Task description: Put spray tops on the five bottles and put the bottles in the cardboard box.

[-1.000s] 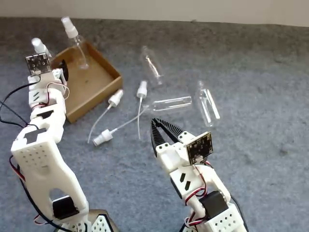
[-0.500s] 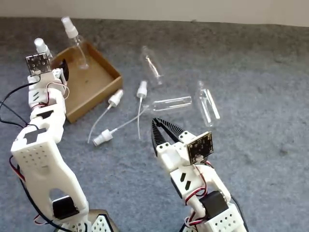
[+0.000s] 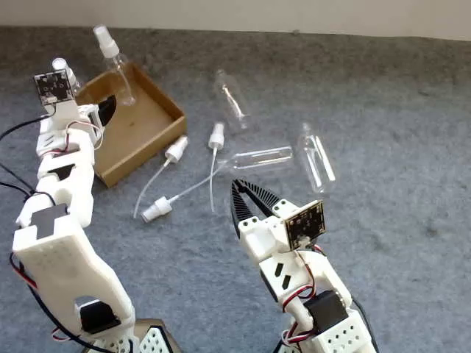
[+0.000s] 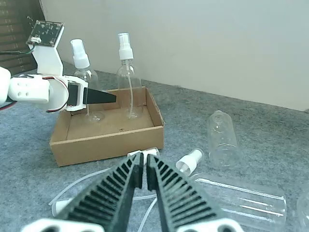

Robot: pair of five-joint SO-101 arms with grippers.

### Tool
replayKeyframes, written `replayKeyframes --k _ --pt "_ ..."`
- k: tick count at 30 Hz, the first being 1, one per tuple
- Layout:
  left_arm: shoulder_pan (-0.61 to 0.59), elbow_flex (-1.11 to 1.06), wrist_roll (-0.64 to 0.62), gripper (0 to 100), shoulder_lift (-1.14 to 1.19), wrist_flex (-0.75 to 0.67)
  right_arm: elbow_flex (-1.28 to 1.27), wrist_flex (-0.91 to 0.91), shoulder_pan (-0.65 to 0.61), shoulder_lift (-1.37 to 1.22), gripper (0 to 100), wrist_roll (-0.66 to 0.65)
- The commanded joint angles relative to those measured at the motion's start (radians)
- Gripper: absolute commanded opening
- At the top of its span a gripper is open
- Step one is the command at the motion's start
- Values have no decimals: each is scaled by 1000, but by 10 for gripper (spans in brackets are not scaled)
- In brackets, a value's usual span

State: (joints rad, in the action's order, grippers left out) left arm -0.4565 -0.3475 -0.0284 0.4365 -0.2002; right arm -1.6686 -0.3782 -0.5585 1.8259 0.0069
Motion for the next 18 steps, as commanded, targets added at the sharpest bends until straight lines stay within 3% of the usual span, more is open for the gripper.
replayKeyframes --k 1,10,18 --pt "-27 5 6 376 -147 124 -177 -4 15 8 15 2" --pt "-31 5 6 376 -423 615 -177 -65 35 12 15 3" --pt "-28 5 6 376 -653 924 -177 -110 53 10 15 5"
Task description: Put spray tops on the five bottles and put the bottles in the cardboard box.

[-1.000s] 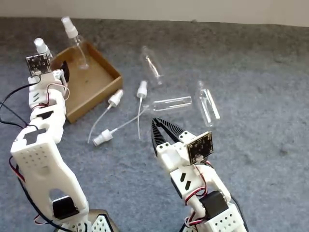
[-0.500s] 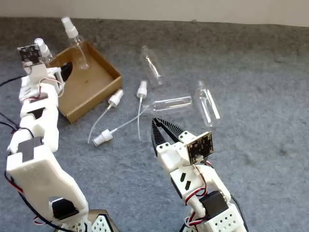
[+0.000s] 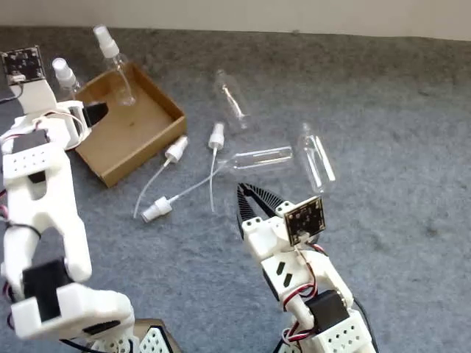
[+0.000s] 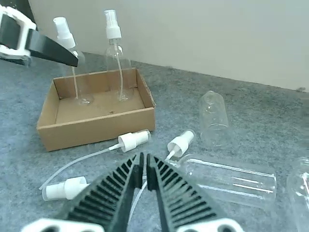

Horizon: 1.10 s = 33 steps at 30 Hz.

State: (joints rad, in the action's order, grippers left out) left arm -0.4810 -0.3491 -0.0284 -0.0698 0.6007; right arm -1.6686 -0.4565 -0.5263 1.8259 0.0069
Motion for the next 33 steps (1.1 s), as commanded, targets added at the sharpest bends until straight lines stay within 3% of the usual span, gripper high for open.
replayKeyframes --k 1,7,15,20,27,33 --pt "-2 7 6 376 -174 160 -177 -51 21 12 15 5" --pt "36 7 6 376 -358 399 -177 -74 21 12 15 5" --pt "254 19 6 375 -595 727 -177 -76 53 12 15 5" --pt "372 21 3 351 -625 816 -177 -74 120 12 15 3" --pt "489 8 3 144 -625 818 -177 -68 213 13 15 5" --pt "572 -12 2 49 -624 825 -177 1 334 13 15 6"
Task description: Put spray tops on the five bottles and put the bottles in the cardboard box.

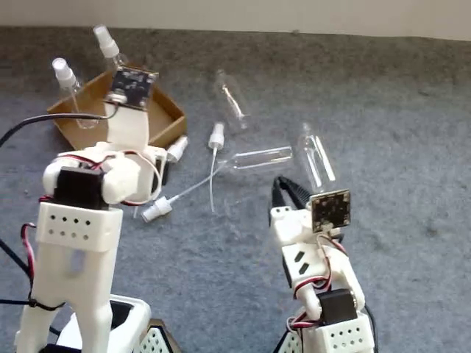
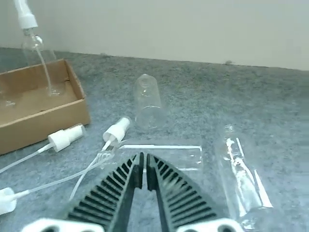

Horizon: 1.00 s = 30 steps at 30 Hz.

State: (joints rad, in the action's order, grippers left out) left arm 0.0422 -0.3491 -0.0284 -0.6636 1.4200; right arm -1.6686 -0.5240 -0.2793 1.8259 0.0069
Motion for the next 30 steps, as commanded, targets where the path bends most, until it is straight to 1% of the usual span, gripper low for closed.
replayKeyframes --k 1,3,5,7,9,12,14,17,21,27,30 --pt "51 -35 2 42 -30 5 -177 74 108 13 15 6" --pt "50 -101 3 36 -30 -9 -177 85 154 13 15 6" --pt "50 -165 5 35 -30 -72 -177 113 194 13 15 6" --pt "50 -199 5 35 -30 -130 -177 125 223 13 15 6" --pt "54 -206 5 35 -30 -153 -177 127 240 13 15 6" --pt "104 -206 5 36 -30 -150 -177 139 262 13 15 5" --pt "151 -209 5 38 -30 -150 -177 197 303 13 15 3" --pt "197 -206 2 38 -30 -150 -177 251 421 13 15 0" --pt "239 -200 2 38 -30 -150 -177 251 611 13 15 0" --pt "341 -194 0 38 -28 -157 -177 248 854 13 15 0" --pt "384 -133 -2 38 16 -150 -177 248 984 8 15 0"
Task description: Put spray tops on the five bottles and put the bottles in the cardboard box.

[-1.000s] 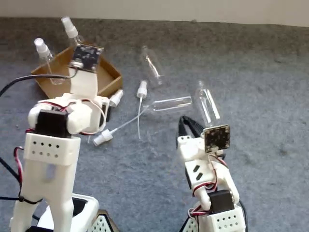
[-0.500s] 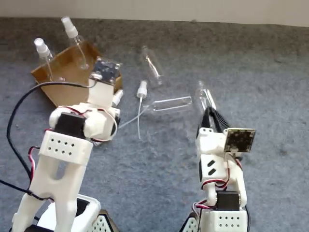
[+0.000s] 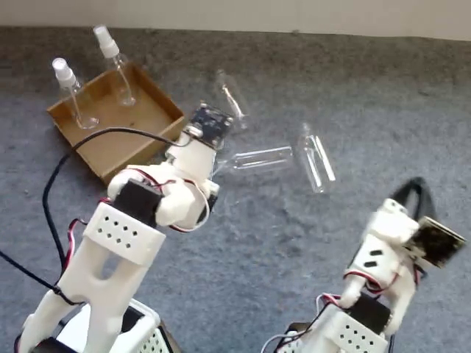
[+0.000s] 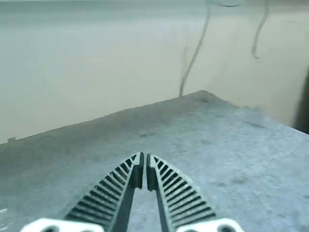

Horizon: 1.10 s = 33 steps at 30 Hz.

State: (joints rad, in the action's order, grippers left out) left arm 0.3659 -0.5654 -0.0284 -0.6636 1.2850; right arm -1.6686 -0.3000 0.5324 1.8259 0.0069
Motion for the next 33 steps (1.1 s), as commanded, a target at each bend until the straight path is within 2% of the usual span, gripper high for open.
replayKeyframes --k 1,6,15,24,28,33 --pt "68 116 -8 38 53 -15 -177 19 216 8 15 0" --pt "128 334 -71 39 326 31 -177 -97 352 12 15 0" --pt "234 868 -75 50 745 170 -177 -320 447 12 15 0" --pt "262 1293 -256 332 1142 184 -177 -452 535 12 15 0" --pt "262 1497 -353 384 1326 183 -177 -453 567 12 15 0" --pt "252 1748 -448 393 1577 124 -177 -453 573 10 15 0"
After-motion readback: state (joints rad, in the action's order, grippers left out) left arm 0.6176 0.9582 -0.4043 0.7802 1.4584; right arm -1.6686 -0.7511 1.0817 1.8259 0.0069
